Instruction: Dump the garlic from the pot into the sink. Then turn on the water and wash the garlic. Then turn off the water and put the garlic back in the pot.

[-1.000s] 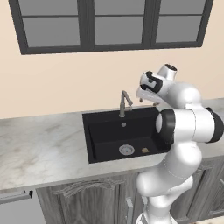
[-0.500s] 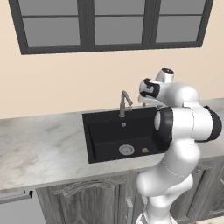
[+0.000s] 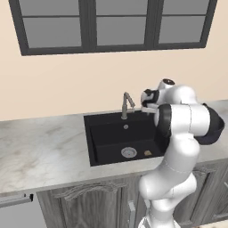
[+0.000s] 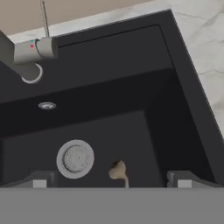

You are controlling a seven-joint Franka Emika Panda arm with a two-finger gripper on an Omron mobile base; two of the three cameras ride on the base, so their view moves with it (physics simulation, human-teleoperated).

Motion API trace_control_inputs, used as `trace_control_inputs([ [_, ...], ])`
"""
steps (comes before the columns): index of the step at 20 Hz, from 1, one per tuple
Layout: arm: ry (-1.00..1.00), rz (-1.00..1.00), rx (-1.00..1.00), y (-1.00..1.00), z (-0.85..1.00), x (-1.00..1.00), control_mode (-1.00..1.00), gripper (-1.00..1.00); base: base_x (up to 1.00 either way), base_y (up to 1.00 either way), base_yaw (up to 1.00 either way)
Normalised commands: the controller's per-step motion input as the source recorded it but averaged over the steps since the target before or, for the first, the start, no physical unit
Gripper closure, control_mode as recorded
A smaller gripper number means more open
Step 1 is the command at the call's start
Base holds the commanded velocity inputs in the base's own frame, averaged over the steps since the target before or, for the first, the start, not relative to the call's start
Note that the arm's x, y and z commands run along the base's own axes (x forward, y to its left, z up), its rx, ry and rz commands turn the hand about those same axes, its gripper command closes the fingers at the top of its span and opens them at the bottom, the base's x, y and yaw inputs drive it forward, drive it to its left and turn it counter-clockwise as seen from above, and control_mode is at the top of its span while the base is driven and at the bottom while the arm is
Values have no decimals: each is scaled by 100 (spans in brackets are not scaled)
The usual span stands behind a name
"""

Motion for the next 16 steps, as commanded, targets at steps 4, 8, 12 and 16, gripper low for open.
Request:
trace_control_inputs([
  [4,0,0,0,-10,-50,12,-100,-100,0,0,0],
  [8,0,0,0,-14,-45,13,-100,-100,0,0,0],
  [12,0,0,0,-14,-42,11,-100,-100,0,0,0],
  [16,0,0,-1,-12,-43,11,-100,-100,0,0,0],
])
